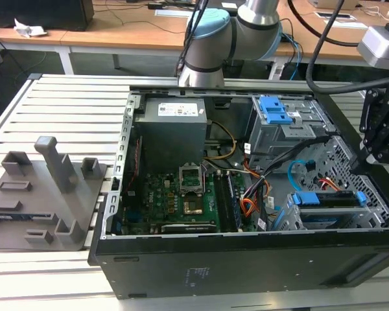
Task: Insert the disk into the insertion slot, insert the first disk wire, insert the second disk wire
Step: 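Insert the first disk wire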
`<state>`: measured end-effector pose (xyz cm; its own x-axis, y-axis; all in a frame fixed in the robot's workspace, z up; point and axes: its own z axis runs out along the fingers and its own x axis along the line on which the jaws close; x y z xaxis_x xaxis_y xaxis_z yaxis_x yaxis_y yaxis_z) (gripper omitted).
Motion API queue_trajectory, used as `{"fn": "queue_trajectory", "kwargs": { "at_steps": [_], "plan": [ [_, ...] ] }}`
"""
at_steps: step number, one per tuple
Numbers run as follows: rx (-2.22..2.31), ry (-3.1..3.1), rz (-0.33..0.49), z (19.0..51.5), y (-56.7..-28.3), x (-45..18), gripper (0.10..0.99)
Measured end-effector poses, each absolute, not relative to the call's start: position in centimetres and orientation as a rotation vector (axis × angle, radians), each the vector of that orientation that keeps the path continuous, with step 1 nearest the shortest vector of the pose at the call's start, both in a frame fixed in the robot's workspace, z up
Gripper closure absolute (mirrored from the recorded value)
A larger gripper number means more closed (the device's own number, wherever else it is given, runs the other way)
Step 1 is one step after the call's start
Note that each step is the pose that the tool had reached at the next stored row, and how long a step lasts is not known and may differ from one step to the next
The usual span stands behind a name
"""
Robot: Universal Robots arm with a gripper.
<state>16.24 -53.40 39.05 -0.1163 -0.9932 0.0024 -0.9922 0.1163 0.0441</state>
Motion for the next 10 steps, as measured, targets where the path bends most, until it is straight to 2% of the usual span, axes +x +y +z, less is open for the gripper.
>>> {"fn": "queue_trajectory", "kwargs": {
  "at_steps": [10],
  "plan": [
    [2.069, -2.324, -0.049, 39.0, -53.4, 13.8, 0.980]
  ]
}}
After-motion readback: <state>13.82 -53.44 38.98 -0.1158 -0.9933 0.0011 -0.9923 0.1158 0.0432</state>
